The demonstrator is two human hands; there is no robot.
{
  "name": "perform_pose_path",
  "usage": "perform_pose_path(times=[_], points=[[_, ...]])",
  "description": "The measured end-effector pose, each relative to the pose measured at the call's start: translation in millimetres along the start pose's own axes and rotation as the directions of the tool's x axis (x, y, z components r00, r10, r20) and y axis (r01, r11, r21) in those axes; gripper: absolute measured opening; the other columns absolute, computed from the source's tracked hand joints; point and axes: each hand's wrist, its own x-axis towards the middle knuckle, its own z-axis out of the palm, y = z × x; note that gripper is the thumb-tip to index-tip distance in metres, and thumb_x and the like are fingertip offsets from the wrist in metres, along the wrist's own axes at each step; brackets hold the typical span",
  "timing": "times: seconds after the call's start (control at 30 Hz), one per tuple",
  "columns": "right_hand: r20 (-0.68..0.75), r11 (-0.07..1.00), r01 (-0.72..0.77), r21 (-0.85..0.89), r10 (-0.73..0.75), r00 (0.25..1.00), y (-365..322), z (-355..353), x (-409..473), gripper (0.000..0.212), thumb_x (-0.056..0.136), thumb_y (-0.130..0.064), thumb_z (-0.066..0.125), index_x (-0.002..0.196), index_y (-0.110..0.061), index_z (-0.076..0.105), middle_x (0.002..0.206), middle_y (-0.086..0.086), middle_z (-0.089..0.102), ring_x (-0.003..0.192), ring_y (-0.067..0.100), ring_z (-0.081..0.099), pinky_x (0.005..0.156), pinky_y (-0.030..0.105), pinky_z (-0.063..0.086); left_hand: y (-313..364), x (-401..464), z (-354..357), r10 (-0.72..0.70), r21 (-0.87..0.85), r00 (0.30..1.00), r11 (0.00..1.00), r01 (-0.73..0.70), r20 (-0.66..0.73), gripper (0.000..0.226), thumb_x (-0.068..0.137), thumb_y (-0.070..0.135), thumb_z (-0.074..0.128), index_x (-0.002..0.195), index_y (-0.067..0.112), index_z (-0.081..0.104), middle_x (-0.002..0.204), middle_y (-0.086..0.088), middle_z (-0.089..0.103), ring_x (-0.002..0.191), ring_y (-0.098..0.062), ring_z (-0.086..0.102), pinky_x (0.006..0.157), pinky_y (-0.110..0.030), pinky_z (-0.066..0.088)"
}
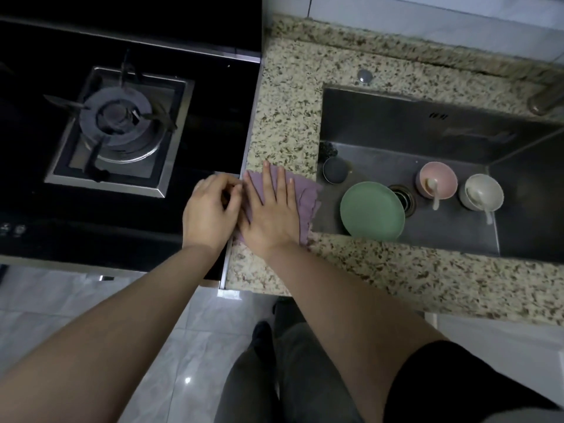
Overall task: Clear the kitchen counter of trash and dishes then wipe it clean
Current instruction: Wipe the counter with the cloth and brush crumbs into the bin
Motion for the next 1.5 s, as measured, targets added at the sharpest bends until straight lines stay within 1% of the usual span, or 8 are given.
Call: perform_pose_path(times=[0.13, 0.27, 0.53, 0.83, 1.13, 1.33, 1.4, 1.5], points=[[-0.005, 1.000, -0.019, 0.010, 0.019, 1.000, 15.2, -6.7, 49.4, 0.070, 0.095, -0.058, 0.003, 0.158, -0.026, 0.001, 0.164, 0.012, -0.011, 0.150, 0.036, -0.014, 0.121, 0.051, 0.001, 7.8, 21.6, 10.1, 0.016, -0.010, 1.000, 1.000, -0.016, -0.021, 0.012, 0.097, 0.021, 0.052, 0.095, 0.018, 0.063, 0.090, 0.007, 0.061, 0.090, -0.015, 0.055, 0.078, -0.034, 0.047], [-0.041, 1.000, -0.018, 0.011, 0.019, 0.999, 37.5, -10.8, 101.2, 0.066, 0.100, -0.057, 0.013, 0.158, -0.028, 0.002, 0.165, 0.009, -0.009, 0.151, 0.036, -0.011, 0.121, 0.050, 0.000, 13.2, 47.5, 26.4, -0.033, -0.034, 0.999, 0.999, 0.032, -0.039, 0.011, 0.094, 0.019, 0.055, 0.096, 0.018, 0.066, 0.081, 0.009, 0.061, 0.085, -0.014, 0.054, 0.072, -0.034, 0.049], [-0.078, 1.000, 0.009, 0.014, -0.008, 0.997, 88.5, -27.9, 221.5, 0.068, 0.097, -0.060, 0.018, 0.157, -0.031, 0.008, 0.166, 0.005, -0.001, 0.152, 0.033, -0.003, 0.122, 0.045, -0.005, 27.7, 107.2, 76.6, 0.063, -0.038, 0.998, 0.997, -0.063, -0.022, 0.012, 0.094, 0.008, 0.055, 0.098, 0.012, 0.067, 0.092, 0.001, 0.066, 0.089, -0.020, 0.055, 0.078, -0.025, 0.042], [-0.096, 0.998, 0.039, -0.039, -0.043, 0.994, 129.2, -53.9, 293.9, 0.059, 0.104, -0.045, 0.019, 0.158, -0.023, 0.015, 0.166, -0.001, 0.008, 0.153, 0.021, 0.004, 0.124, 0.038, 0.001, 69.4, 168.2, 130.0, 0.066, -0.080, 0.997, 0.994, -0.069, -0.039, 0.010, 0.087, 0.009, 0.056, 0.095, 0.015, 0.056, 0.089, 0.004, 0.058, 0.086, -0.019, 0.053, 0.077, -0.034, 0.043], [-0.129, 0.981, -0.163, -0.107, 0.149, 0.980, 256.3, -72.3, 270.8, 0.055, 0.106, -0.029, 0.020, 0.156, -0.007, 0.018, 0.164, 0.012, 0.012, 0.152, 0.028, 0.011, 0.124, 0.038, 0.006, 71.1, 173.0, 148.7, -0.034, -0.032, 0.999, 0.999, 0.033, -0.031, 0.005, 0.090, 0.014, 0.055, 0.093, 0.014, 0.050, 0.087, 0.002, 0.053, 0.087, -0.017, 0.048, 0.080, -0.035, 0.042], [-0.261, 0.926, -0.345, 0.153, 0.374, 0.890, 238.0, -63.6, 284.4, 0.050, 0.105, -0.026, 0.023, 0.149, -0.006, 0.037, 0.159, 0.013, 0.030, 0.148, 0.028, 0.025, 0.123, 0.036, 0.008, 69.9, 175.0, 149.2, -0.034, -0.026, 0.999, 0.999, 0.034, 0.006, 0.006, 0.089, 0.014, 0.054, 0.089, 0.015, 0.047, 0.084, -0.001, 0.052, 0.085, -0.018, 0.046, 0.076, -0.032, 0.038], [-0.239, 0.961, -0.232, 0.154, 0.264, 0.934, 217.1, -69.8, 284.7, 0.048, 0.102, -0.021, 0.027, 0.142, -0.004, 0.045, 0.153, 0.017, 0.039, 0.143, 0.031, 0.032, 0.122, 0.041, 0.013, 69.3, 176.1, 146.7, -0.027, -0.073, 1.000, 0.997, 0.027, -0.009, 0.006, 0.090, 0.012, 0.051, 0.087, 0.015, 0.048, 0.082, -0.001, 0.054, 0.081, -0.018, 0.049, 0.074, -0.031, 0.039], [-0.206, 0.973, 0.097, 0.211, -0.053, 0.977, 163.8, -70.2, 280.2, 0.047, 0.103, -0.022, 0.028, 0.141, -0.003, 0.047, 0.152, 0.019, 0.041, 0.144, 0.034, 0.032, 0.122, 0.043, 0.016, 69.4, 179.5, 135.4, -0.123, -0.298, 0.992, 0.949, 0.107, -0.035, 0.016, 0.097, 0.012, 0.050, 0.081, 0.012, 0.051, 0.072, -0.004, 0.055, 0.071, -0.013, 0.051, 0.066, -0.026, 0.040]])
